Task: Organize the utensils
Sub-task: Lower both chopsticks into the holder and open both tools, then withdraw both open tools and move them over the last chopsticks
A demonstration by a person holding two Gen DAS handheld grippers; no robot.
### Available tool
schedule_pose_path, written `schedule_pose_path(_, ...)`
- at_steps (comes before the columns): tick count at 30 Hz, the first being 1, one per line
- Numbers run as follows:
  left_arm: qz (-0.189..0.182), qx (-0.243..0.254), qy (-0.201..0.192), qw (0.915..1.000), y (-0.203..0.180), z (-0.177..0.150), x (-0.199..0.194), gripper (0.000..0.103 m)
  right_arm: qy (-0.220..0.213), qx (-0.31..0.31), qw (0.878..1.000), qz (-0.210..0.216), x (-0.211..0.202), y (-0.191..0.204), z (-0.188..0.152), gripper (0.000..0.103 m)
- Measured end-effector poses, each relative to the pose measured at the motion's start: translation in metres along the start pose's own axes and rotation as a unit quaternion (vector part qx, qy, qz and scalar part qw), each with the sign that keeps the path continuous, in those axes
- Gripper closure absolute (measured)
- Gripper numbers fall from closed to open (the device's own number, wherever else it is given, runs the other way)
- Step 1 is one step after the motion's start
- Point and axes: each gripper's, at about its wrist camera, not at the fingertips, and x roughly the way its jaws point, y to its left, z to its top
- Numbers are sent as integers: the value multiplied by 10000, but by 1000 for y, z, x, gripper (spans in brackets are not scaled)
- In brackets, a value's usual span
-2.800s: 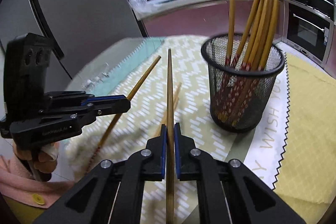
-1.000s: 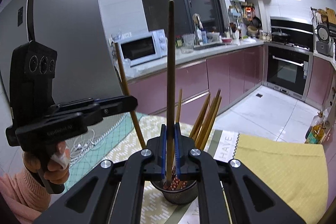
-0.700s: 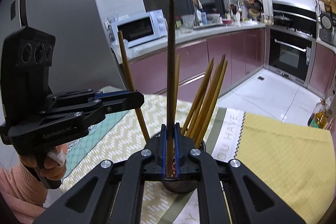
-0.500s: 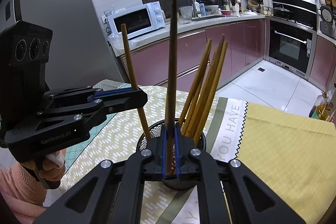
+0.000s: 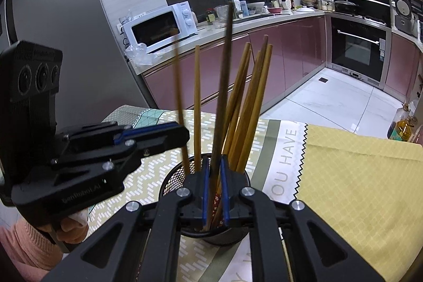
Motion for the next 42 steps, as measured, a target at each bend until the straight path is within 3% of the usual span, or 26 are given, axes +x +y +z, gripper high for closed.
schedule_pose_path(5, -51, -142, -19, 9999, 5, -9, 0, 92, -48, 21, 10000, -31, -4, 0, 0, 93)
schedule_pose_path(7, -39, -169, -76, 9998, 6, -14, -4, 87, -70, 24, 10000, -28, -5, -1, -1, 91)
schedule_pose_path(11, 17, -193, -185, 9996, 11, -24, -13, 74, -171, 17, 9999, 18, -12, 2, -7, 78)
schedule_pose_path(13, 91, -170, -282, 9994, 12, -31, -21, 65, -226, 3, 9997, 66, -16, 5, -10, 74)
schedule_pose_path(17, 351, -111, -476, 9982, 10, -43, -40, 44, -385, -81, 9992, 112, -28, 14, -20, 56)
schedule_pose_path(23, 820, -12, -708, 9941, 6, -66, -68, 22, -583, -206, 9979, 178, -46, 24, -36, 44)
schedule_pose_path(25, 950, -75, -750, 9926, 6, -72, -77, 9, -607, -231, 9977, 183, -49, 27, -43, 40)
schedule_pose_path(32, 1291, -355, -709, 9885, 18, -98, -97, 5, -292, -271, 9985, 375, -41, 39, -72, 30)
schedule_pose_path(39, 1553, -577, -486, 9850, 40, -121, -105, 5, 450, -561, 9966, 403, -8, 61, -100, 30)
schedule_pose_path(42, 1569, -641, -364, 9849, 44, -129, -103, 5, 713, -746, 9941, 326, 5, 73, -112, 36)
